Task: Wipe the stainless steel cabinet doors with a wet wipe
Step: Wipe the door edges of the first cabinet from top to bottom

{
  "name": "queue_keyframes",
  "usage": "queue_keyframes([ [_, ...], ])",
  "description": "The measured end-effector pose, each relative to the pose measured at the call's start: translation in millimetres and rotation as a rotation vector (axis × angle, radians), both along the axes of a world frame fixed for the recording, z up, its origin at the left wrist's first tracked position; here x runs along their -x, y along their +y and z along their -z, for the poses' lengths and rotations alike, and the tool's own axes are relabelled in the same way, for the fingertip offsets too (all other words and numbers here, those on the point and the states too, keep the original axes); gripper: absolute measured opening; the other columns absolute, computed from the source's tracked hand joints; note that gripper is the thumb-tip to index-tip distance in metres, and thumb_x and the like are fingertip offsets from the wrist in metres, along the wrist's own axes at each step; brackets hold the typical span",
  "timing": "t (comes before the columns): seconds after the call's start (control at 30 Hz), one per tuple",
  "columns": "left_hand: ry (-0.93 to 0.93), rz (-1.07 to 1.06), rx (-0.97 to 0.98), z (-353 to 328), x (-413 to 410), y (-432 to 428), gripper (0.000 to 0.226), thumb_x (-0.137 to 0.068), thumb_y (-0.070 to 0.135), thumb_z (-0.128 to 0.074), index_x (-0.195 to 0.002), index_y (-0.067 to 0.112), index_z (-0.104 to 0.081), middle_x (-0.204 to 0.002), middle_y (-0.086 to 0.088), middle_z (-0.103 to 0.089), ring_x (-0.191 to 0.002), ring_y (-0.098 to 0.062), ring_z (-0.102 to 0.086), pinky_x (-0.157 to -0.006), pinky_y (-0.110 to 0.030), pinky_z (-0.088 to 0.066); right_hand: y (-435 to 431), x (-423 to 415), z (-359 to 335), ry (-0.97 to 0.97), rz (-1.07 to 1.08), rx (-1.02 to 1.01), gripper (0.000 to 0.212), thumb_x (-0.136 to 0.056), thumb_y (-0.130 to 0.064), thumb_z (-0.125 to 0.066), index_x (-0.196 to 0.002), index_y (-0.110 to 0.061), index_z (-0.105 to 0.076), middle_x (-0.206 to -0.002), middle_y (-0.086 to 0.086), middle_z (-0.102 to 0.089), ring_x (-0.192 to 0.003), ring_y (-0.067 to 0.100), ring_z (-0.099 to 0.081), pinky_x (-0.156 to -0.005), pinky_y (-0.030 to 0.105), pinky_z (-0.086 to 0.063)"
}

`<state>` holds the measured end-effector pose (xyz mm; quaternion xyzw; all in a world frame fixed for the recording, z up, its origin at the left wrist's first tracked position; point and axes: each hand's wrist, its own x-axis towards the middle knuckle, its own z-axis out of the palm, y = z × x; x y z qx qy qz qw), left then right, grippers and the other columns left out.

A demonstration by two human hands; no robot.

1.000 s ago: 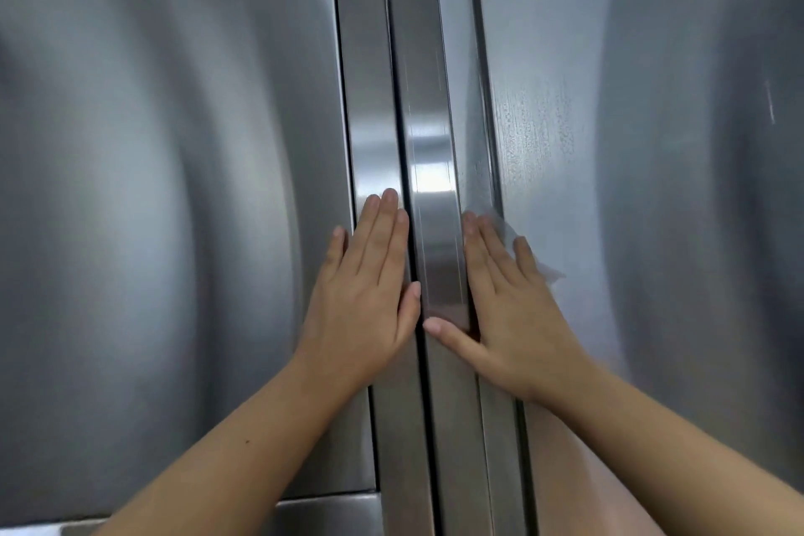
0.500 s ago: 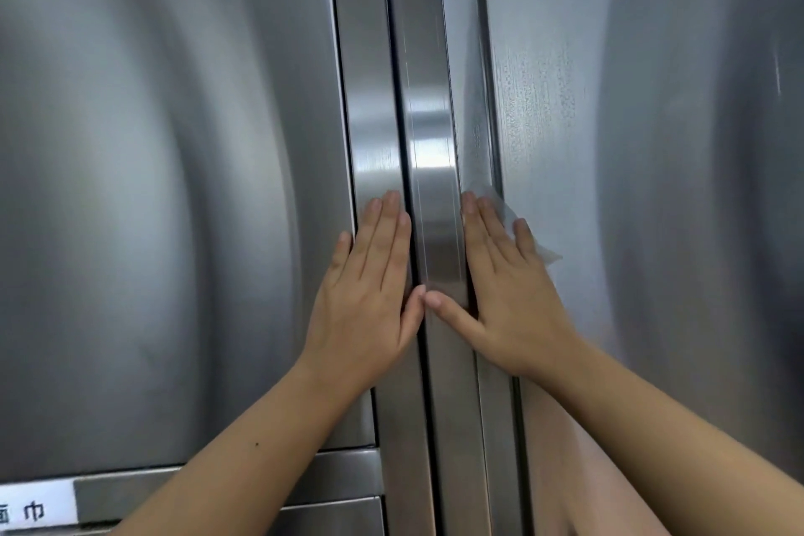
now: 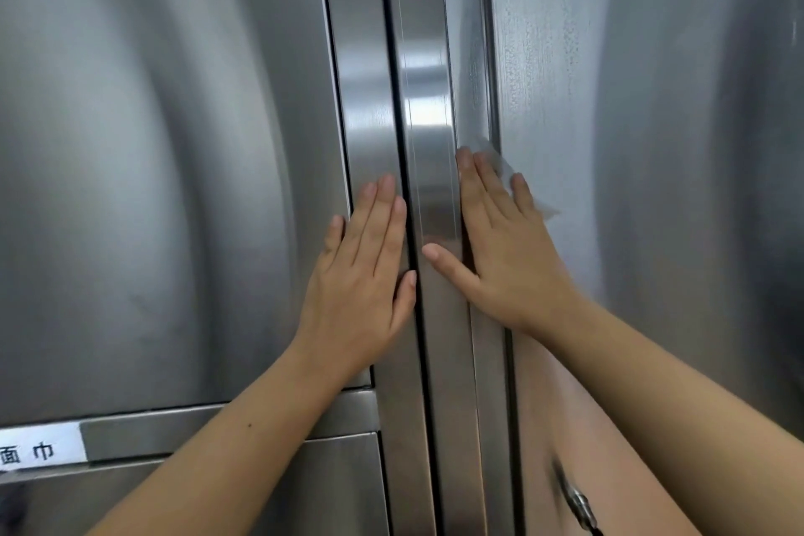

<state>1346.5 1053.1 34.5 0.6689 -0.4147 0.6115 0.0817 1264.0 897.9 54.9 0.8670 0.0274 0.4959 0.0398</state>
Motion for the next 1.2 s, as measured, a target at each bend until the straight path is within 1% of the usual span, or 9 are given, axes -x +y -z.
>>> queue_keyframes([
  [0.13, 0.001, 0.011, 0.001, 12.5, 0.4, 0.8, 0.062, -0.089, 0.027, -0.037, -0.142, -0.002, -0.022, -0.150, -0.018, -0.017, -0.140, -0.027, -0.015, -0.111, -0.048, -0.019, 0.4, 6.9, 48.3, 0.073, 0.015, -0.004, 0.086, -0.089, -0.062, -0.023, -0.146, -0.004, 0.003, -0.156, 0.010, 0.003, -0.144, 0.021, 0.002, -0.115, 0.034, 0.009],
  [0.27, 0.034, 0.022, 0.006, 24.3, 5.9, 0.6, 0.063, -0.087, 0.025, -0.039, -0.141, -0.003, -0.022, -0.149, -0.017, -0.017, -0.140, -0.027, -0.016, -0.111, -0.047, -0.018, 4.1, 15.4, 85.6, 0.174, 0.034, -0.032, 0.085, -0.088, -0.064, -0.016, -0.145, -0.003, 0.003, -0.155, 0.010, 0.005, -0.144, 0.021, 0.004, -0.115, 0.035, 0.009],
  [0.37, 0.047, 0.012, 0.001, 34.9, 10.5, 2.2, 0.063, -0.087, 0.025, -0.041, -0.141, -0.003, -0.025, -0.149, -0.018, -0.019, -0.139, -0.029, -0.020, -0.111, -0.045, -0.019, 3.7, 15.8, 81.8, 0.170, 0.020, -0.050, 0.085, -0.085, -0.067, -0.009, -0.145, -0.008, 0.010, -0.154, 0.005, 0.013, -0.143, 0.015, 0.012, -0.114, 0.030, 0.015],
  [0.47, 0.061, -0.009, -0.017, 43.7, 14.1, 3.7, 0.064, -0.085, 0.025, -0.044, -0.140, -0.004, -0.027, -0.149, -0.019, -0.019, -0.139, -0.030, -0.020, -0.111, -0.046, -0.020, 2.1, 12.2, 60.8, 0.129, -0.002, -0.048, 0.084, -0.084, -0.066, -0.010, -0.143, -0.010, 0.013, -0.153, 0.002, 0.014, -0.143, 0.014, 0.012, -0.112, 0.028, 0.017],
  [0.57, 0.080, -0.031, -0.010, 50.8, 16.5, 2.7, 0.065, -0.085, 0.024, -0.045, -0.140, -0.004, -0.026, -0.148, -0.020, -0.019, -0.138, -0.031, -0.019, -0.111, -0.046, -0.020, 1.0, 10.0, 55.2, 0.129, 0.013, -0.023, 0.085, -0.085, -0.065, -0.011, -0.145, -0.009, 0.012, -0.154, 0.004, 0.014, -0.143, 0.016, 0.012, -0.113, 0.031, 0.016],
  [0.83, 0.205, -0.003, -0.003, 77.8, 24.7, -0.6, 0.065, -0.087, 0.025, -0.039, -0.141, -0.004, -0.020, -0.150, -0.019, -0.012, -0.140, -0.029, -0.013, -0.113, -0.043, -0.012, 8.6, 13.3, 121.1, 0.205, -0.031, -0.151, 0.086, -0.088, -0.067, -0.015, -0.146, -0.010, 0.014, -0.155, 0.003, 0.013, -0.143, 0.013, 0.015, -0.113, 0.028, 0.017],
  [0.97, 0.216, -0.020, -0.002, 87.1, 27.7, -1.4, 0.063, -0.087, 0.022, -0.038, -0.141, -0.004, -0.019, -0.149, -0.019, -0.013, -0.139, -0.029, -0.014, -0.112, -0.044, -0.015, 9.6, 19.0, 155.2, 0.255, -0.060, -0.185, 0.083, -0.090, -0.067, -0.013, -0.145, -0.013, 0.017, -0.155, 0.003, 0.014, -0.143, 0.014, 0.014, -0.113, 0.028, 0.018],
  [1.1, 0.232, -0.027, -0.018, 96.0, 30.2, -1.0, 0.062, -0.088, 0.023, -0.037, -0.141, -0.005, -0.020, -0.149, -0.019, -0.012, -0.140, -0.030, -0.011, -0.113, -0.044, -0.015, 6.4, 18.4, 151.2, 0.237, -0.079, -0.164, 0.082, -0.091, -0.065, -0.014, -0.146, -0.009, 0.012, -0.155, 0.003, 0.013, -0.143, 0.014, 0.013, -0.114, 0.030, 0.014],
  [1.2, 0.236, -0.027, -0.022, 100.3, 30.7, -0.6, 0.062, -0.089, 0.024, -0.038, -0.140, -0.005, -0.019, -0.149, -0.019, -0.011, -0.140, -0.030, -0.007, -0.113, -0.043, -0.013, 4.5, 15.0, 136.0, 0.198, -0.069, -0.146, 0.083, -0.091, -0.064, -0.015, -0.146, -0.008, 0.010, -0.156, 0.004, 0.010, -0.143, 0.015, 0.011, -0.114, 0.030, 0.015],
])
